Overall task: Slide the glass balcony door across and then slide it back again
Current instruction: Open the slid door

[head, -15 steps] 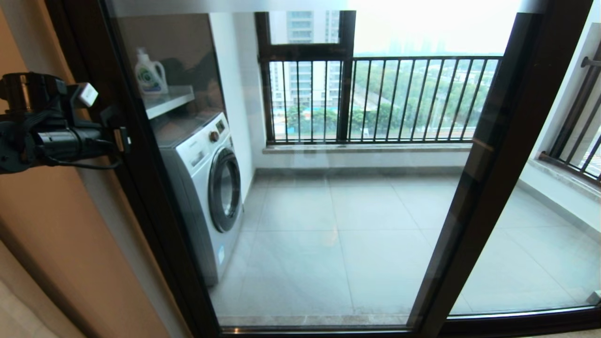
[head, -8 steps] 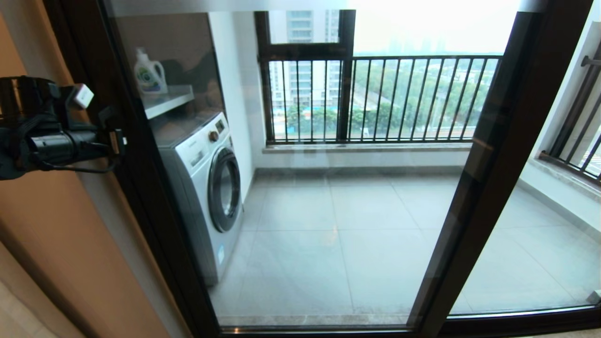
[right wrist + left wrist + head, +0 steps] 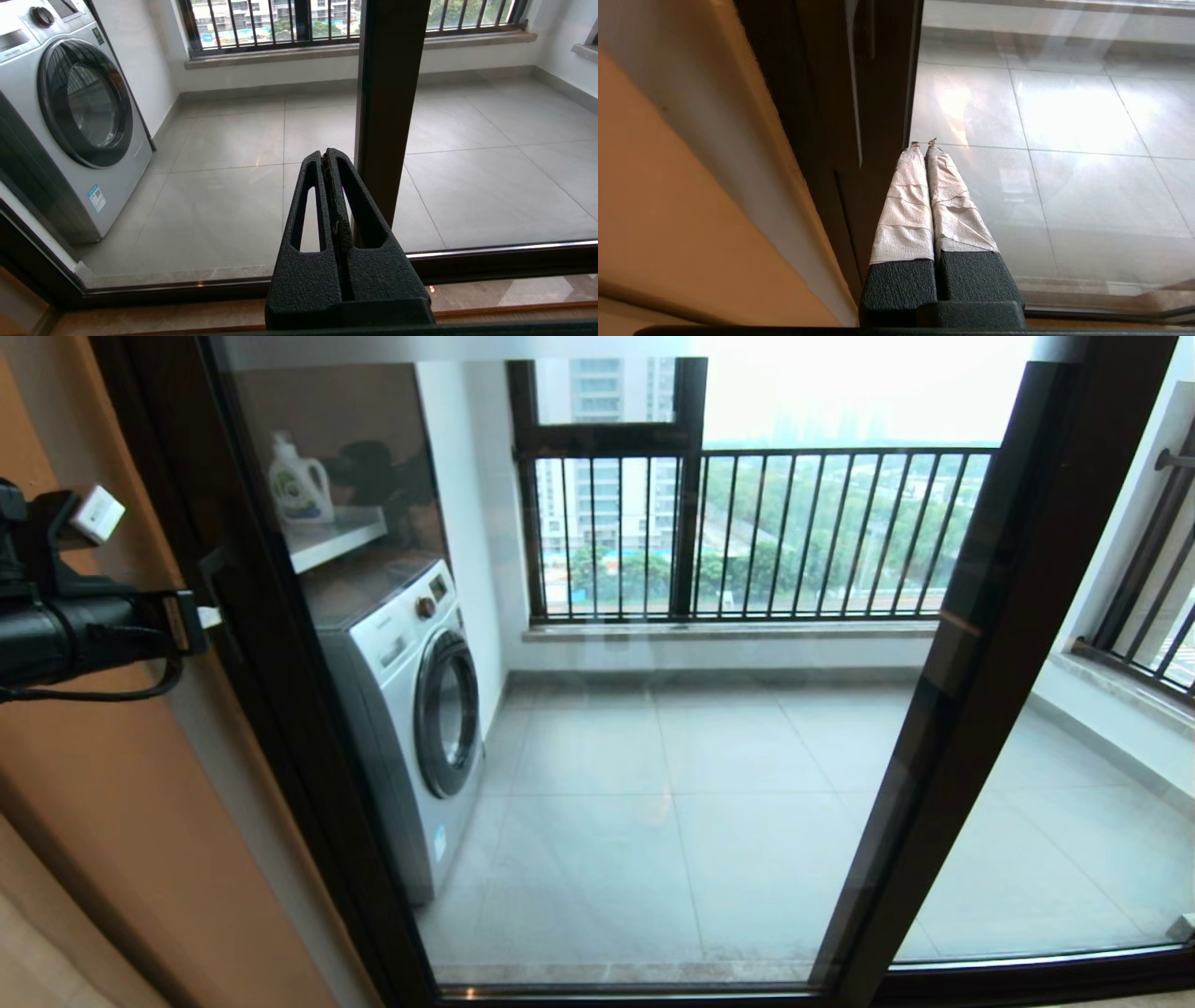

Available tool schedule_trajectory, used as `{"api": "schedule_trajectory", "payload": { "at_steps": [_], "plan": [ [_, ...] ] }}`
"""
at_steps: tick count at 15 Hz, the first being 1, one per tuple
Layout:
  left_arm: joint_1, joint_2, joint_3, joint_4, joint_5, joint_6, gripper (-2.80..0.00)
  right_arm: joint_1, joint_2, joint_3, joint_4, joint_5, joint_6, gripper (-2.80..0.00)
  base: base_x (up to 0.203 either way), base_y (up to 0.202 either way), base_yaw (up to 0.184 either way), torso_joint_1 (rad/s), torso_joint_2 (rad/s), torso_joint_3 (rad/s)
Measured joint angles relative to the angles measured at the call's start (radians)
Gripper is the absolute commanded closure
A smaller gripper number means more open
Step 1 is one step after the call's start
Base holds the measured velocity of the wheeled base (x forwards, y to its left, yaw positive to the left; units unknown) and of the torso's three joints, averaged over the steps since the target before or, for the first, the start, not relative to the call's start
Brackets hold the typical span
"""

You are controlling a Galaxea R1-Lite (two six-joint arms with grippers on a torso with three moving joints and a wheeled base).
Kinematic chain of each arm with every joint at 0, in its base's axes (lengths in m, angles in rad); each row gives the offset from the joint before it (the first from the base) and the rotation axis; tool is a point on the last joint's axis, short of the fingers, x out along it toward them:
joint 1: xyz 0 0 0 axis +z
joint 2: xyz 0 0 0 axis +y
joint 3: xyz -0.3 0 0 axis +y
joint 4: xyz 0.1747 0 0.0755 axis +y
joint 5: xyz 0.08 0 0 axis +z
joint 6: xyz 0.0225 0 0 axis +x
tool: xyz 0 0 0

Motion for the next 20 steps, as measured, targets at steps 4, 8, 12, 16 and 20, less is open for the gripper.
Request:
{"api": "schedule_trajectory", "payload": {
  "at_steps": [4,8,12,16,20],
  "plan": [
    [0.046,0.008,-0.036,-0.001,0.000,0.002,0.00,0.000,0.000,0.000,0.000,0.000,0.000,0.00,0.000,0.000,0.000,0.000,0.00,0.000],
    [0.106,0.088,-0.151,-0.001,0.009,0.005,0.00,0.000,0.000,0.000,0.000,0.000,0.001,0.00,0.000,0.000,0.000,0.000,0.00,0.000],
    [0.121,0.175,-0.244,0.000,0.015,0.006,0.00,0.000,0.000,0.000,0.000,0.000,0.000,0.00,0.000,0.000,0.000,0.000,0.00,0.000],
    [0.117,0.217,-0.277,0.000,0.011,0.008,0.00,0.000,0.000,0.000,0.000,-0.001,0.000,0.00,0.000,0.000,0.000,0.000,0.00,0.000],
    [0.078,0.229,-0.283,0.000,0.010,0.008,0.00,0.000,0.000,0.000,0.000,-0.001,0.000,0.00,0.000,0.000,0.000,0.000,0.00,0.000]
  ]
}}
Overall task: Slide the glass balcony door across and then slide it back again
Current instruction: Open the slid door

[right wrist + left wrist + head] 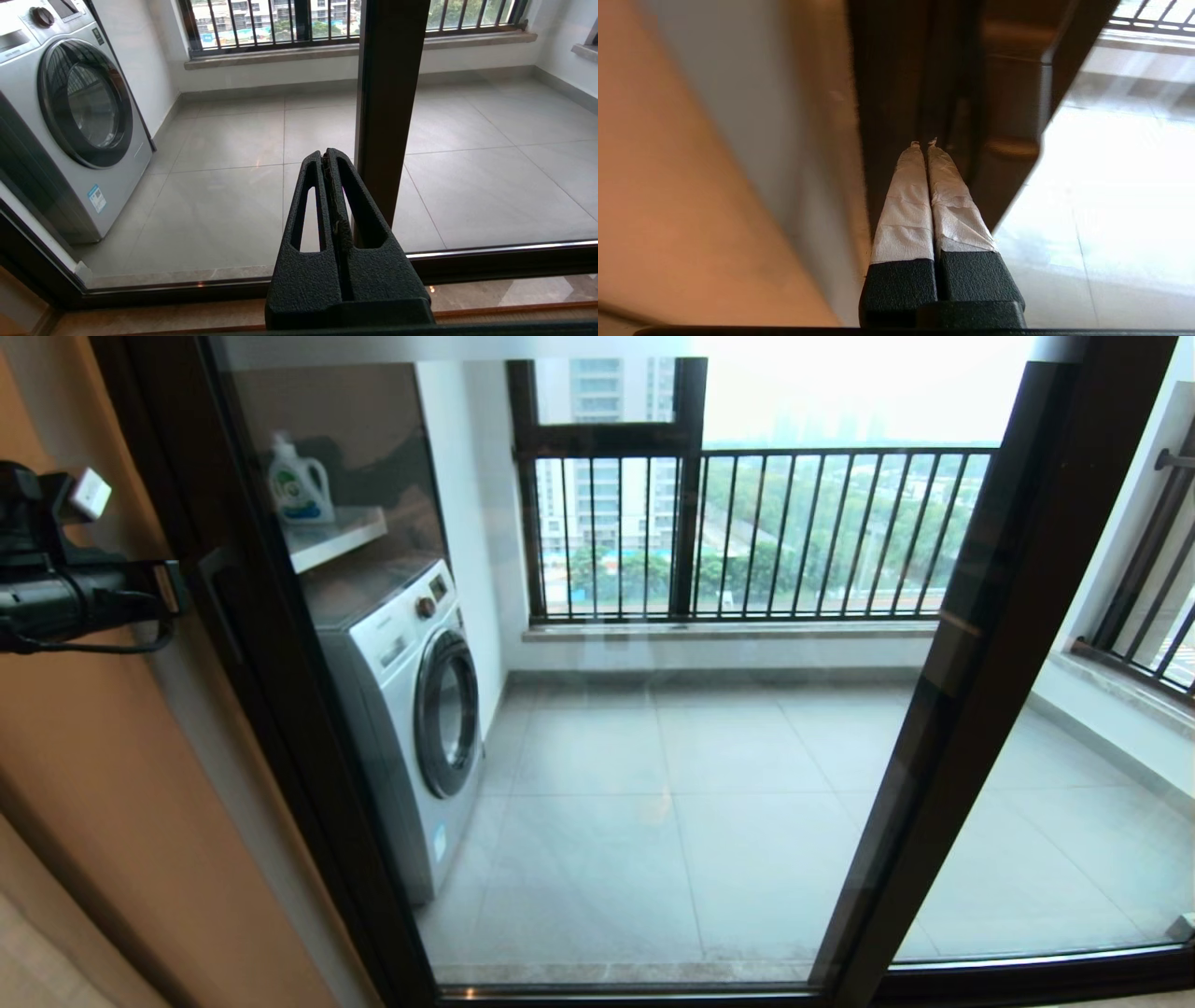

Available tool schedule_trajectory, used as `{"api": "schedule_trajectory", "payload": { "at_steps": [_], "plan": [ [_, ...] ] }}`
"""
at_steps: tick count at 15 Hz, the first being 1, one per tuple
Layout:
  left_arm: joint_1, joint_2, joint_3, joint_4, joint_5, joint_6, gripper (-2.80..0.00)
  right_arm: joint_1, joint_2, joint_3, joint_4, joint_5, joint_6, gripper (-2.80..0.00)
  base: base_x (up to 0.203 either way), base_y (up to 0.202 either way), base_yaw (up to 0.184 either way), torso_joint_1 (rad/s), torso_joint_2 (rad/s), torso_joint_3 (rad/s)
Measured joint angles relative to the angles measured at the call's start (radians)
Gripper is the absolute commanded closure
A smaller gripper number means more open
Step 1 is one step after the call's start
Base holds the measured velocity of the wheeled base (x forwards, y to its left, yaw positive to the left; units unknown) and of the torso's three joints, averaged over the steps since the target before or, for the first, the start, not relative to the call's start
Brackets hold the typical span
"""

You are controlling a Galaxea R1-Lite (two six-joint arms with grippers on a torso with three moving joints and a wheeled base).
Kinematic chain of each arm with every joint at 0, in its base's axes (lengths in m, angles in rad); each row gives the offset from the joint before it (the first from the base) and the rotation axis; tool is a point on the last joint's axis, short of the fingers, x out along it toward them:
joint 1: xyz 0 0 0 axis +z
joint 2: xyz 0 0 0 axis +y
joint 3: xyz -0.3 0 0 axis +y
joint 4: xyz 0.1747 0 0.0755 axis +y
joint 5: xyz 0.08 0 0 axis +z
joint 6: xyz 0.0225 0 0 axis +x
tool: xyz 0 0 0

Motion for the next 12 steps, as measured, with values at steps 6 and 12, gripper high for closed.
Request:
{"api": "schedule_trajectory", "payload": {
  "at_steps": [6,12],
  "plan": [
    [-0.062,0.012,-0.007,0.001,0.031,0.001,0.00,0.000,0.000,0.000,0.000,0.001,0.000,0.00,0.000,0.000,0.000,0.000,0.00,0.000],
    [-0.135,0.014,-0.008,0.001,0.069,0.002,0.00,0.000,0.000,0.000,0.000,0.001,0.000,0.00,0.000,0.000,0.000,0.000,0.00,0.000]
  ]
}}
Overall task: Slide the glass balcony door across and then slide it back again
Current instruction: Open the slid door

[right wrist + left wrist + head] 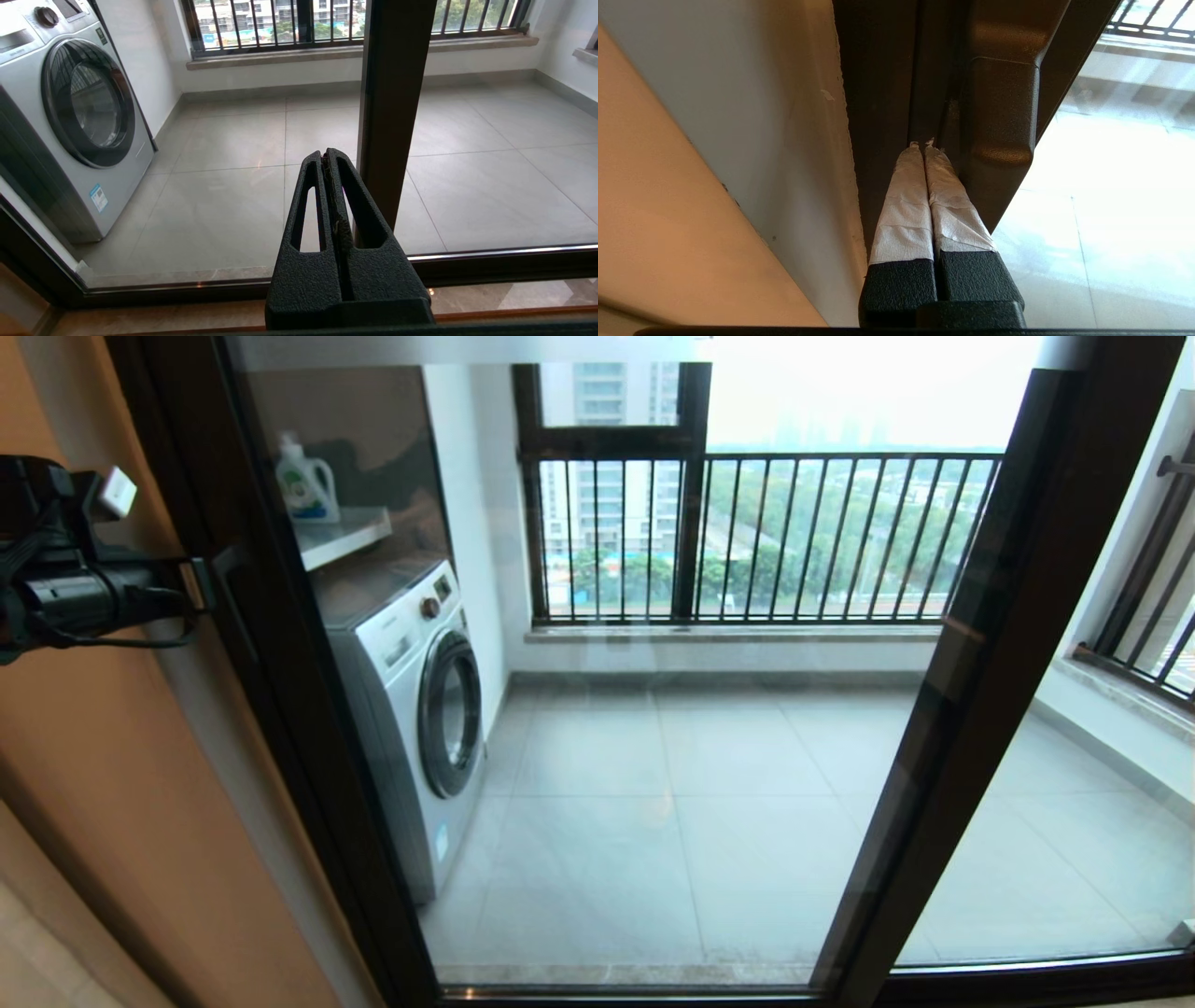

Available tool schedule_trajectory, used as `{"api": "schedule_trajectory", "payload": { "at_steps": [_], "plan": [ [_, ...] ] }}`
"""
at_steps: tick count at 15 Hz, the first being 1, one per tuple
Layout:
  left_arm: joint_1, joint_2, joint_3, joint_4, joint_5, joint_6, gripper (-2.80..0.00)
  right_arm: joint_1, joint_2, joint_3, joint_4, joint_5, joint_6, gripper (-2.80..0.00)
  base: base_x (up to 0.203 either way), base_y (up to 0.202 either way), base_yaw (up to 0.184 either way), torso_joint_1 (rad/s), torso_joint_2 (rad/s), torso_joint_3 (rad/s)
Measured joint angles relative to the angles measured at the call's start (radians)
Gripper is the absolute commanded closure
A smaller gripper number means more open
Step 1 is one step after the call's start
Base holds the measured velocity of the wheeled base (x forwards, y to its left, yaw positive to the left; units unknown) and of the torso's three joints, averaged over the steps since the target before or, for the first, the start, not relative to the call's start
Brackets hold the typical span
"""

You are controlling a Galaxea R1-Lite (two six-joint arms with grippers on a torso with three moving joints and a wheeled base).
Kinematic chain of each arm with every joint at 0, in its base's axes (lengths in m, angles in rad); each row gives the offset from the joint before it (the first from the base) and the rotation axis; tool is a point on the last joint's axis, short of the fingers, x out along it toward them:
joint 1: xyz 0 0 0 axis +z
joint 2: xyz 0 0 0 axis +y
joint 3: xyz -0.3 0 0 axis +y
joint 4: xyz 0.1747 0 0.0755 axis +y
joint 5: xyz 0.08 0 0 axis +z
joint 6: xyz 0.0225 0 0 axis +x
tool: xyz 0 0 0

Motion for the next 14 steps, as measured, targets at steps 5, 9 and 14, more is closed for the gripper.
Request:
{"api": "schedule_trajectory", "payload": {
  "at_steps": [5,9,14],
  "plan": [
    [-0.050,-0.003,-0.001,0.006,0.006,0.000,0.00,0.000,0.000,0.000,0.000,0.000,0.000,0.00,0.000,0.000,0.000,0.000,0.00,0.000],
    [-0.088,-0.007,-0.003,-0.001,-0.003,0.000,0.00,0.000,0.000,0.000,0.000,0.000,0.001,0.00,0.000,0.000,0.000,0.000,0.00,0.000],
    [-0.180,-0.014,0.000,-0.005,0.075,0.000,0.00,0.000,0.000,0.000,0.000,0.000,0.000,0.00,0.000,0.000,0.000,0.000,0.00,0.000]
  ]
}}
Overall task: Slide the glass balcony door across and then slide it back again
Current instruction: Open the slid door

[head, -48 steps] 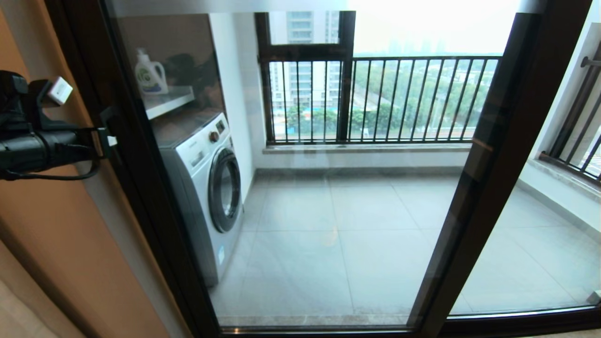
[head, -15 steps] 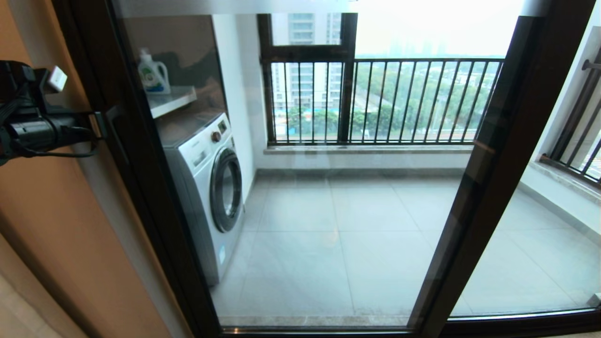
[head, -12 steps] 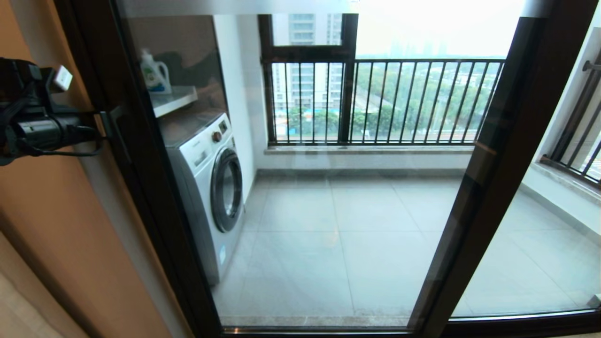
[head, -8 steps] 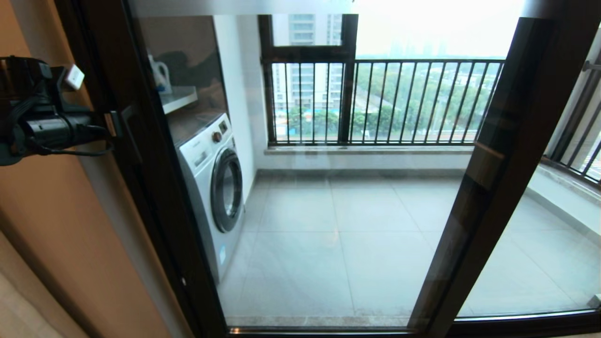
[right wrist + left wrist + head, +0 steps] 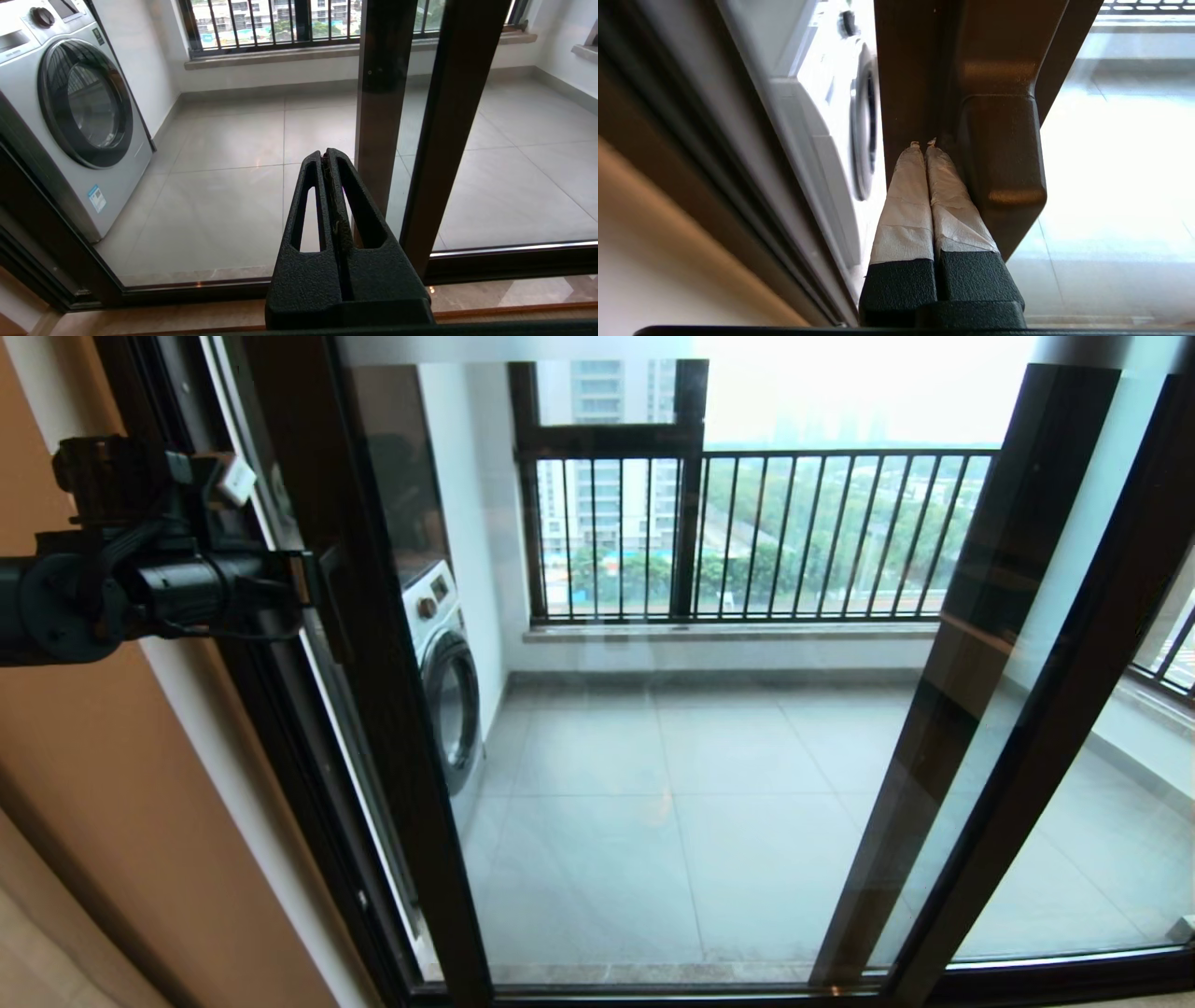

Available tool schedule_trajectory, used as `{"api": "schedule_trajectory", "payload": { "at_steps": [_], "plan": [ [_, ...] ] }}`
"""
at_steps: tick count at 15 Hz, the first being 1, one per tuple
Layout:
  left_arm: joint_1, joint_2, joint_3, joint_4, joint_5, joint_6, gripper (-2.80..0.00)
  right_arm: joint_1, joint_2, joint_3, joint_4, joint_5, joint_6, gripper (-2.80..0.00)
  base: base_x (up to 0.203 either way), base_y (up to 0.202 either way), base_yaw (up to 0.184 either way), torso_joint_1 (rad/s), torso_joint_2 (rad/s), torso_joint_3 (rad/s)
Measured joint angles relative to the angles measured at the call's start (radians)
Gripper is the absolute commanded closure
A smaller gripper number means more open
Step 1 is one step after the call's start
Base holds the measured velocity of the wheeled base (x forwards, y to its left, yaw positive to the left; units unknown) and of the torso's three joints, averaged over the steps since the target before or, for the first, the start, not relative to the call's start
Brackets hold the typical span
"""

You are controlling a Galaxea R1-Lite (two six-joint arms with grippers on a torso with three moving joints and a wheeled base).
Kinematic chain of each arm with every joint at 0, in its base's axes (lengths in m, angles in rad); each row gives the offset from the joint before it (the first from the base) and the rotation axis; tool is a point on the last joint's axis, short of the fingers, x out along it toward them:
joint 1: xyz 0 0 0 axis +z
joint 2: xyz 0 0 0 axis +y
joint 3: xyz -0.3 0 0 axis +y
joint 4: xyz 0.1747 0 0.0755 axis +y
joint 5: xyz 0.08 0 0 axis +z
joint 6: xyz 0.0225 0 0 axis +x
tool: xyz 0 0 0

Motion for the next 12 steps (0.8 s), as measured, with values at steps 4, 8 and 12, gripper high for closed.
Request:
{"api": "schedule_trajectory", "payload": {
  "at_steps": [4,8,12],
  "plan": [
    [-0.076,-0.007,-0.002,0.002,0.011,0.000,0.00,0.000,0.000,0.000,0.000,-0.001,0.000,0.00,0.000,0.000,0.000,0.000,0.00,0.000],
    [-0.161,-0.017,-0.002,0.003,0.066,-0.001,0.00,0.000,0.000,0.000,0.000,0.000,0.000,0.00,0.000,0.000,0.000,0.000,0.00,0.000],
    [-0.235,-0.018,-0.008,0.004,0.097,0.000,0.00,0.000,0.000,0.000,0.000,0.000,0.000,0.00,0.000,0.000,0.000,0.000,0.00,0.000]
  ]
}}
